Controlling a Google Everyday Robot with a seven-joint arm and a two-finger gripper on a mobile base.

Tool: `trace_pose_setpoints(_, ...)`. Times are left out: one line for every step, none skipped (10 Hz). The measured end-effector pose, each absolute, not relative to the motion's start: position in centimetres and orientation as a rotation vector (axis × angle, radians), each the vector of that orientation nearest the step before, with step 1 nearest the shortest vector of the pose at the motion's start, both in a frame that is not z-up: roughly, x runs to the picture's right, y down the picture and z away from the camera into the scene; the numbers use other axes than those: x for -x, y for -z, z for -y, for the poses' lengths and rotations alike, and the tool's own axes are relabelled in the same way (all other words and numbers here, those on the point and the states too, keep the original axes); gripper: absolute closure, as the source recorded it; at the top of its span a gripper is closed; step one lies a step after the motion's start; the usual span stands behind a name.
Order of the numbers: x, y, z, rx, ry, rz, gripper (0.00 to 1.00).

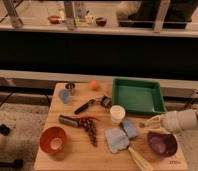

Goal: Place fork in purple bowl

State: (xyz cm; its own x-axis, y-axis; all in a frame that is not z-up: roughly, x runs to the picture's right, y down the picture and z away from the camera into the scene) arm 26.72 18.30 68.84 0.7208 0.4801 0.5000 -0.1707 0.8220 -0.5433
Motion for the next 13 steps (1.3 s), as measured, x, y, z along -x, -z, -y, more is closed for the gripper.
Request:
trace_pose_setpoints(-27.1,-68.8,-18.6,0.492,-0.384,0.671,0.9)
trace_pose_setpoints(-27.4,-68.9,-19.0,0.494,-0.391,0.667,0.9)
trace_pose_setpoints(-27.9,-68.8,-19.3,0.494,-0.401,0.66,0.9)
trace_pose_setpoints(-28.3,-68.8,-19.7,0.494,-0.411,0.653,0.9)
trace_pose_setpoints(-28.7,-68.9,-20.2,0.498,-0.421,0.645,0.9)
trace_pose_setpoints(-28.8,-68.9,-20.6,0.502,-0.425,0.641,0.9)
trace_pose_setpoints(-29.0,-69.1,-21.0,0.507,-0.431,0.635,0.9)
trace_pose_setpoints(-29.3,-69.1,-21.4,0.512,-0.438,0.627,0.9)
trace_pose_setpoints(-29.6,-69.3,-21.9,0.516,-0.446,0.618,0.9)
trace_pose_setpoints(-29.9,-69.6,-22.4,0.523,-0.454,0.608,0.9)
trace_pose_setpoints(-30.0,-70.1,-22.8,0.531,-0.46,0.598,0.9)
trace_pose_setpoints(-30.1,-70.6,-23.2,0.539,-0.463,0.59,0.9)
trace_pose_setpoints(-30.1,-70.9,-23.4,0.545,-0.468,0.584,0.9)
